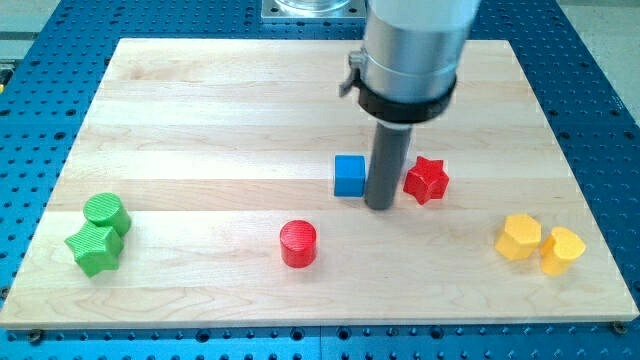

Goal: Push the blue cube to the top center of the board

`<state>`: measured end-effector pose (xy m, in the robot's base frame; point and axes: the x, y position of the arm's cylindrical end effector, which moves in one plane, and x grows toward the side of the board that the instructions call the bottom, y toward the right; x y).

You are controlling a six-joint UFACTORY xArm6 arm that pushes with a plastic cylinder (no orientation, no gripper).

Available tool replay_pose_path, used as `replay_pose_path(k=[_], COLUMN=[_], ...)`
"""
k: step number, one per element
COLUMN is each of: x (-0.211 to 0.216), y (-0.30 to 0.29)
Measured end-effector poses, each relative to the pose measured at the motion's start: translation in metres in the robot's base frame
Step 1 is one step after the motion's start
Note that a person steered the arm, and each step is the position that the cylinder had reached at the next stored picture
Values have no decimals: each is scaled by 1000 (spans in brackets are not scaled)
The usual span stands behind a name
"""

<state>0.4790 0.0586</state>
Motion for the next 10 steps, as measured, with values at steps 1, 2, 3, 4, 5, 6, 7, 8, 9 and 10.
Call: replay_pose_path(k=[1,2,3,4,5,6,7,8,9,10], x=[-4,-71,-138,-181,-195,-163,-161,-138,-83,-34], y=[-55,-65,-65,-65,-65,-16,71,99,82,67])
